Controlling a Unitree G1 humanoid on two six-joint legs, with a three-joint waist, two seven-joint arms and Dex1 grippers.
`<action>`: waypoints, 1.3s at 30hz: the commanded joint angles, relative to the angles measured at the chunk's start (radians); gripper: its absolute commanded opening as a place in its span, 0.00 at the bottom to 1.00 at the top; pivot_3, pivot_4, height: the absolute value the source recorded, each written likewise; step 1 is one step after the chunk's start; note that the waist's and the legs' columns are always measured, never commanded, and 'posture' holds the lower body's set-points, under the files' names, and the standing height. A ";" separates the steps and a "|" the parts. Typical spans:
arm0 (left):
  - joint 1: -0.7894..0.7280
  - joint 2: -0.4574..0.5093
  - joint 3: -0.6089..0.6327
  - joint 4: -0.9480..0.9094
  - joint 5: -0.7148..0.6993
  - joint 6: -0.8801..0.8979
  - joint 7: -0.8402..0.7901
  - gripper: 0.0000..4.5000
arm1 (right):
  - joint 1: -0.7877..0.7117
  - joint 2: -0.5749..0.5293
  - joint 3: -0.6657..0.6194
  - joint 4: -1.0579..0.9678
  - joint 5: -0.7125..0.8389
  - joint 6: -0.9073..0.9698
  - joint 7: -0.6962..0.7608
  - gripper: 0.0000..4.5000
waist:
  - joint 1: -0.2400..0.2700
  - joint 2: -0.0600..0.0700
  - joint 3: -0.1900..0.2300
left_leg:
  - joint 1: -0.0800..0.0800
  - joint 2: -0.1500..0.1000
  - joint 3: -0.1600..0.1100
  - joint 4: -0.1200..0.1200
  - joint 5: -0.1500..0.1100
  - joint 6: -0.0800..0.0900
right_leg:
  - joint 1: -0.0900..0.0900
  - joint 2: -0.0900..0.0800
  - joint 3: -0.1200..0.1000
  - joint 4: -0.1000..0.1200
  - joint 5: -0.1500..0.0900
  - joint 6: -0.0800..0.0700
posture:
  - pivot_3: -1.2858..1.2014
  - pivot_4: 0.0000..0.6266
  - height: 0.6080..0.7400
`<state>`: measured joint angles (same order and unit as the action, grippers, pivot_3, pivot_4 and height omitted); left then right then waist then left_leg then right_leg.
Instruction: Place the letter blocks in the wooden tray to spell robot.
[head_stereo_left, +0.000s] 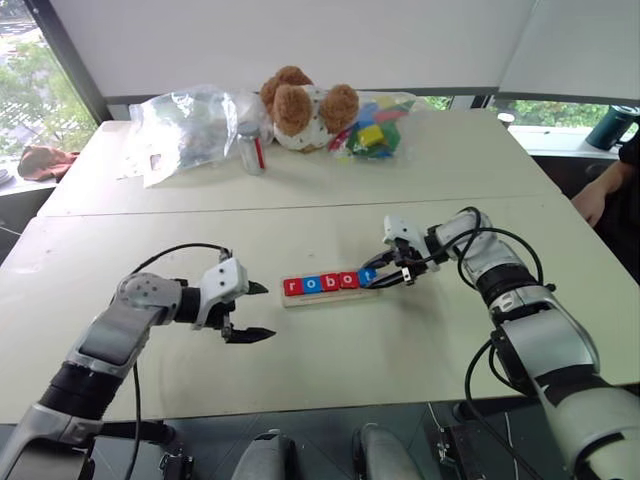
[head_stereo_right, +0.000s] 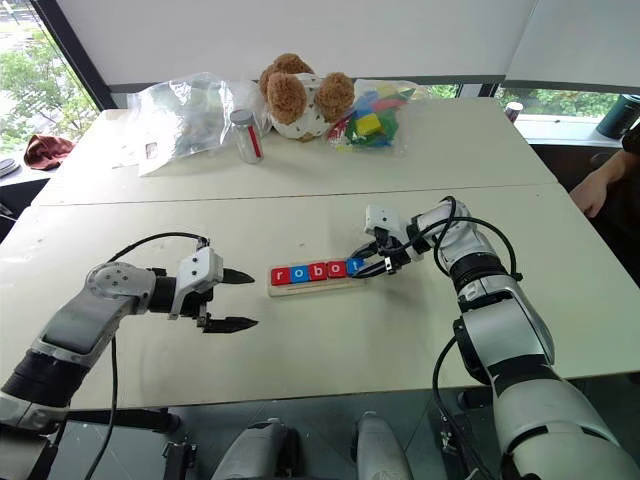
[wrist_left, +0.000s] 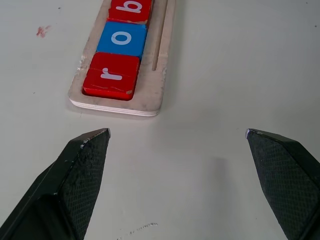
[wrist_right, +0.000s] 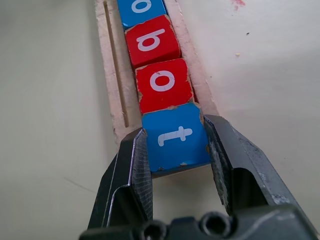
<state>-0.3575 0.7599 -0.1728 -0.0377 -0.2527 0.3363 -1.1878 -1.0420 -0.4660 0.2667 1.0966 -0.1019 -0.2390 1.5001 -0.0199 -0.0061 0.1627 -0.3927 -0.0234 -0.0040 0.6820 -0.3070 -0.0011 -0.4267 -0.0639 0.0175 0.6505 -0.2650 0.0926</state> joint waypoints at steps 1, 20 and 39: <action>0.001 -0.001 0.022 -0.024 -0.009 -0.007 0.006 1.00 | -0.002 0.014 -0.004 -0.040 0.008 0.020 0.026 0.26 | 0.000 0.000 0.000 | 0.000 0.000 0.000 0.000 0.000 0.000 | 0.000 0.000 0.000 0.000 0.000 0.000 | 0.52 0.24 1.00; -0.003 -0.018 0.011 -0.028 -0.002 -0.008 0.013 1.00 | -0.005 0.026 -0.005 -0.032 -0.007 0.002 -0.026 0.26 | 0.000 0.000 0.000 | 0.000 0.000 0.000 0.000 0.000 0.000 | 0.000 0.000 0.000 0.000 0.000 0.000 | 0.52 0.24 1.00; -0.016 -0.034 0.003 -0.023 -0.004 0.000 0.010 1.00 | 0.015 -0.044 -0.024 -0.132 -0.002 -0.060 -0.067 0.99 | 0.002 0.000 0.000 | 0.000 0.000 0.000 0.000 0.000 0.000 | 0.000 0.000 0.000 0.000 0.000 0.000 | 0.52 0.24 1.00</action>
<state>-0.3586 0.7256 -0.1755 -0.0420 -0.2509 0.3396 -1.1760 -1.0322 -0.4988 0.2468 0.9858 -0.0999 -0.2785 1.4377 -0.0179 -0.0060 0.1628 -0.3928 -0.0236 -0.0041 0.6818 -0.3069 -0.0013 -0.4268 -0.0644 0.0176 0.6503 -0.2650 0.0926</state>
